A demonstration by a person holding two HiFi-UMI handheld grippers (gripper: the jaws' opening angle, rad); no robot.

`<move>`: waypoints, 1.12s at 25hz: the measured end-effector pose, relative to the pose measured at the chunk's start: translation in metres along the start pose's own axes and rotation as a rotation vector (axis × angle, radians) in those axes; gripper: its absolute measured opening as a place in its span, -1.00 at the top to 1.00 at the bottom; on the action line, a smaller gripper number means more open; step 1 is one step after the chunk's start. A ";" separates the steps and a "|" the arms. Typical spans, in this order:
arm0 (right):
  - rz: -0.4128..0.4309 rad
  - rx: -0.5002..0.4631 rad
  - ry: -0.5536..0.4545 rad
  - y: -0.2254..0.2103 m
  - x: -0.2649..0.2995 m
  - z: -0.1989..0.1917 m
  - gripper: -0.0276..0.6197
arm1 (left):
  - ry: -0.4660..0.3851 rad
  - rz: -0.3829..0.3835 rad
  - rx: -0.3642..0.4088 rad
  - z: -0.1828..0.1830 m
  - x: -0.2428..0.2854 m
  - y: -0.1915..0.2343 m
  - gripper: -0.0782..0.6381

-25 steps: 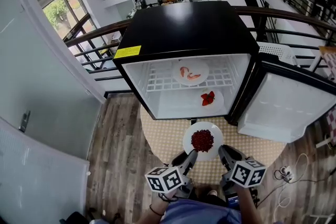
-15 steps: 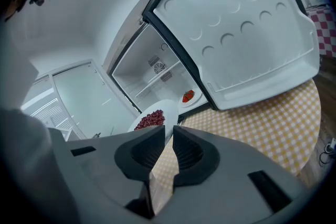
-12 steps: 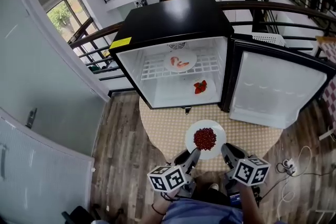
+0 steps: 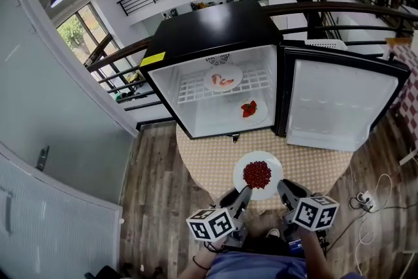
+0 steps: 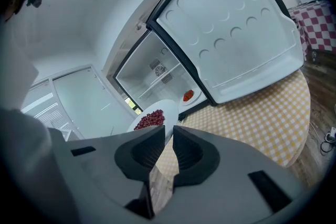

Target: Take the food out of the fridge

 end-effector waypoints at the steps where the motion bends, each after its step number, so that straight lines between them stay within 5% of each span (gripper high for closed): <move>1: -0.004 0.001 -0.001 0.004 0.000 -0.002 0.75 | 0.001 -0.003 0.000 0.001 -0.004 0.002 0.46; 9: -0.037 0.005 -0.021 0.055 0.004 -0.028 0.75 | 0.012 -0.050 -0.015 0.019 -0.050 0.025 0.47; 28: -0.094 0.101 -0.067 0.157 -0.005 -0.157 0.75 | 0.071 -0.177 -0.075 0.015 -0.183 0.088 0.51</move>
Point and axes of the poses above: the fingertips, and each gripper's own axes: x forward along the fingers, y to its left, z out of its top, the point moved 9 cm from there along -x, backward along the fingers, and after that the axes turned 9 degrees about -z, right-handed, at the moved point
